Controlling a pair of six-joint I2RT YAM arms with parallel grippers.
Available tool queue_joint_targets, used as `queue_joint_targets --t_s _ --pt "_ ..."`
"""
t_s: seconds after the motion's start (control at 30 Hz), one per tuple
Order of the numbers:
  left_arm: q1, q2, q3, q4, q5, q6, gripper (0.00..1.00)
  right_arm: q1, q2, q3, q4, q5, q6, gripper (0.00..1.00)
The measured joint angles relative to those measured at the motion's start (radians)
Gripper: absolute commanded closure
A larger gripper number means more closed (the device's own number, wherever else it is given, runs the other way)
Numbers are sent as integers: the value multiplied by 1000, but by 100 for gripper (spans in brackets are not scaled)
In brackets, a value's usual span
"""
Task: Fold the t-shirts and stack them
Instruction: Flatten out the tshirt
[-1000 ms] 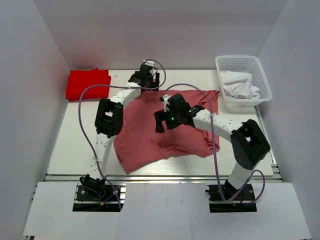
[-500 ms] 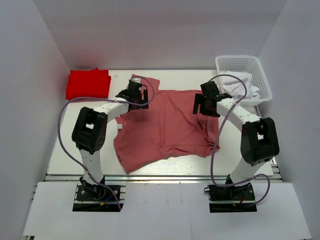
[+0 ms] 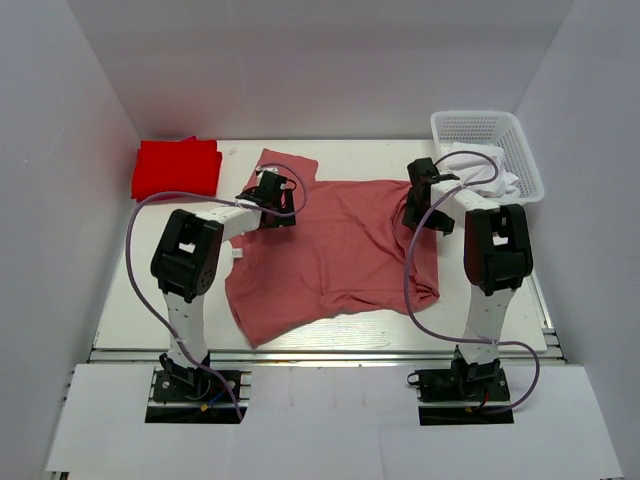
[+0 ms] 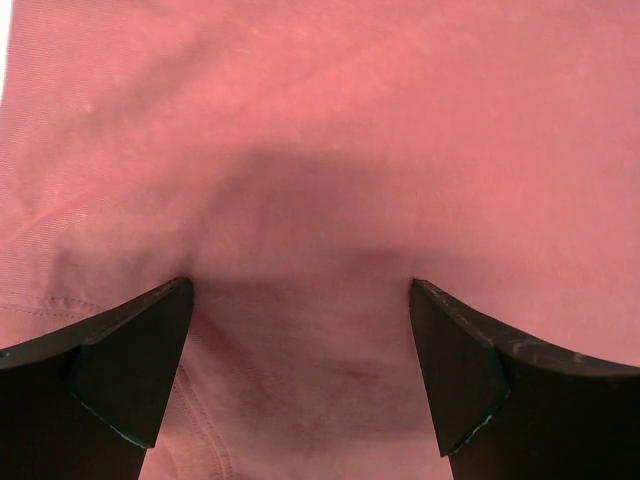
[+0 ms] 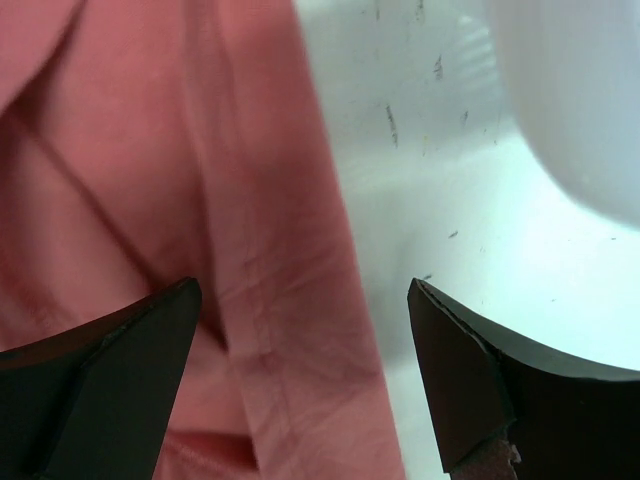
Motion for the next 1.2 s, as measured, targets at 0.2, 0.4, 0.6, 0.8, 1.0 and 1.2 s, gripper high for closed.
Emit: queue_joint_targets --t_s 0.2,0.4,0.6,0.8,1.0,1.2 --pt "46 -5 -8 -3 -32 -20 0 -33 -3 -24 18 0 8 11" --pt "109 7 14 -23 -48 -37 0 -101 -116 -171 36 -11 9 11" --pt "169 6 16 -24 -51 -23 0 -198 -176 -225 59 -76 -46 11" --pt "196 24 62 -58 -42 38 0 -233 -221 -238 86 -127 -98 9" --pt "203 32 80 -46 44 159 0 -275 -299 -237 107 -181 -152 9" --pt "189 -37 52 -33 174 208 0 -173 -483 -296 166 -377 -200 11"
